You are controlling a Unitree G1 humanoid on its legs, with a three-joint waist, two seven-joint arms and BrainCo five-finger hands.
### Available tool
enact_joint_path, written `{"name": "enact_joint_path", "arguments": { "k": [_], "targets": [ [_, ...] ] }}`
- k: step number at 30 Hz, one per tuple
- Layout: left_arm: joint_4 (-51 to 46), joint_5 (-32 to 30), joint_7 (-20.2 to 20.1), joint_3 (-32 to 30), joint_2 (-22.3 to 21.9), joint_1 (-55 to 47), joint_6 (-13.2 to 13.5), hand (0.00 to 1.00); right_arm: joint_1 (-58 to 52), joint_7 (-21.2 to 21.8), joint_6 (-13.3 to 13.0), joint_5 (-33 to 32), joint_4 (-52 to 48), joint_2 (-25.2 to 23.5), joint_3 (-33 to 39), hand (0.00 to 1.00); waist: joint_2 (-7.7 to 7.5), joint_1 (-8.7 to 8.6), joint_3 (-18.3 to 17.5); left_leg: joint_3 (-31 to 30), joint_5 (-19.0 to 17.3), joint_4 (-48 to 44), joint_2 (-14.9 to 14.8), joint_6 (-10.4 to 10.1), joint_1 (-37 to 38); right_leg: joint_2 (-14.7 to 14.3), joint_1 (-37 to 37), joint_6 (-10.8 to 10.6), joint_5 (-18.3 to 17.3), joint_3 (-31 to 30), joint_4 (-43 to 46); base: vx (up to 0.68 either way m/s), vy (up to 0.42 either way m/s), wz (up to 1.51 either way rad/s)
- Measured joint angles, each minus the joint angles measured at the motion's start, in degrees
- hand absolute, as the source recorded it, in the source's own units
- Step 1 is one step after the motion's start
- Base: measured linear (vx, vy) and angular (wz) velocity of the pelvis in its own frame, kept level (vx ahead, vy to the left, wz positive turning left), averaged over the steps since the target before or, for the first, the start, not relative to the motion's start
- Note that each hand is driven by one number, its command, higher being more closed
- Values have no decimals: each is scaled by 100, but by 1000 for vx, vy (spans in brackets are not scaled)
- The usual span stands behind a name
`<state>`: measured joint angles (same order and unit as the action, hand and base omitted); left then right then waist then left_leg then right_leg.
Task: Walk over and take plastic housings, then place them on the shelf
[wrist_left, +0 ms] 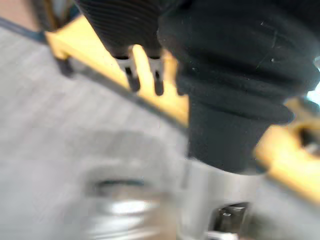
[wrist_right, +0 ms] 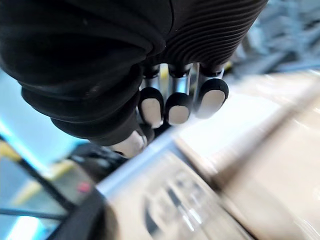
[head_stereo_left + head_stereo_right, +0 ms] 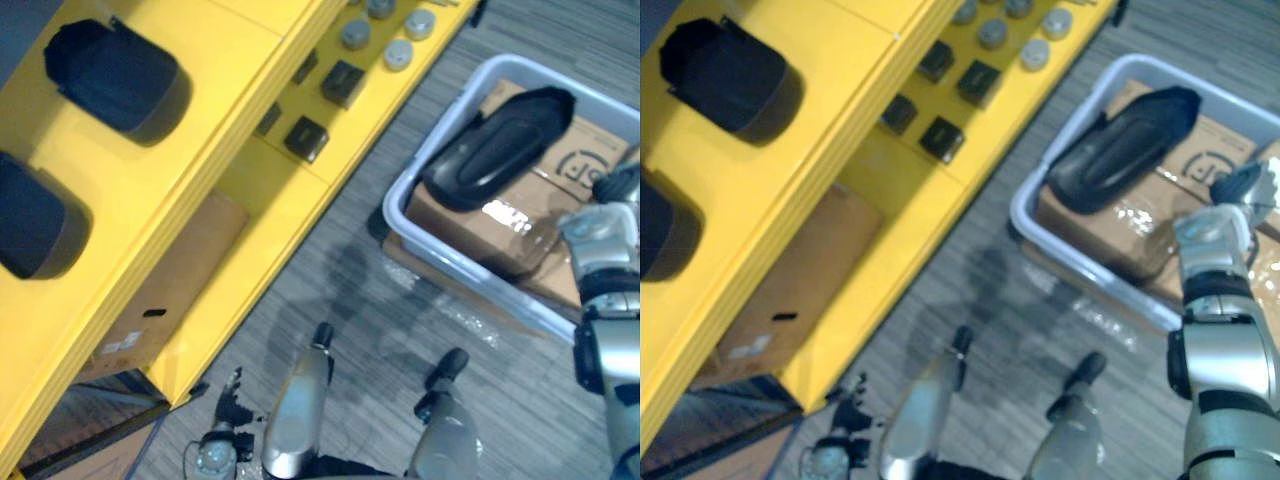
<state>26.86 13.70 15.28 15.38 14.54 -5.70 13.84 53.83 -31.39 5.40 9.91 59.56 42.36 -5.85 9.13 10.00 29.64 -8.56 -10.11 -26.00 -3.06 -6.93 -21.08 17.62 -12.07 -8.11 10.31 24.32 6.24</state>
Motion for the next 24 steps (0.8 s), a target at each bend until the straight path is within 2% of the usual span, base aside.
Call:
{"name": "enact_joint_path", "arguments": {
  "k": [1,2,3,4,6,9,15,18,21,24],
  "targets": [
    [-325,-1,-37,1,-85,321,91,0,-66,0,-32,-1,-121,-8,-86,0,-12,-8,1,54,0,0,-41,-1,22,-36,-1,29,49,-57,-32,-37,30,-24],
    [-456,-1,-43,-4,-163,551,126,0,-139,1,-56,-15,-236,-26,-140,0,-44,-18,-8,111,0,9,-71,-1,33,-65,0,38,93,-99,-99,-54,36,-28],
    [-655,8,-62,65,-196,742,172,0,-219,3,-67,-46,-407,-110,-185,0,-120,-147,-1,152,0,32,-99,-4,28,-99,10,45,117,-132,-163,-39,29,-21],
    [-717,45,-78,102,-198,781,172,0,-262,2,-81,-150,-467,-142,-183,0,-148,-193,-2,169,0,47,-111,-4,41,-109,11,48,120,-142,-182,-31,29,-20],
    [-756,207,-99,130,-237,789,75,0,-426,6,-203,-445,-530,-240,-141,0,-247,-295,-4,276,-2,125,-176,-12,156,-157,12,57,130,-250,-201,8,20,-23],
    [-717,211,-203,243,-311,799,-29,0,-503,72,-277,-875,-542,-424,76,0,-256,-325,-6,321,14,207,-274,-43,227,-254,13,96,161,-288,-240,25,11,-15],
    [-309,129,-189,640,-448,843,-27,0,-368,158,-314,-1391,-407,-984,59,0,-247,-289,-12,354,88,365,-311,-118,318,-287,15,117,175,-298,-283,9,3,-2],
    [-309,109,-156,782,-535,903,-14,0,-248,152,-441,-1797,-45,-1232,74,0,-234,-266,-19,351,108,382,-285,-108,307,-264,16,119,178,-287,-285,-10,40,3],
    [-264,100,-61,989,-669,1027,-15,0,-172,137,-569,-2044,200,-1430,296,0,-151,-258,-72,277,211,511,-215,-103,313,-198,17,117,178,-207,-287,3,38,18],
    [-261,93,-17,1191,-845,1082,-15,0,-116,121,-616,-2165,272,-1535,317,0,87,-196,-226,233,298,626,-170,-101,324,-150,17,111,182,-137,-290,16,29,13]
  ]
}}
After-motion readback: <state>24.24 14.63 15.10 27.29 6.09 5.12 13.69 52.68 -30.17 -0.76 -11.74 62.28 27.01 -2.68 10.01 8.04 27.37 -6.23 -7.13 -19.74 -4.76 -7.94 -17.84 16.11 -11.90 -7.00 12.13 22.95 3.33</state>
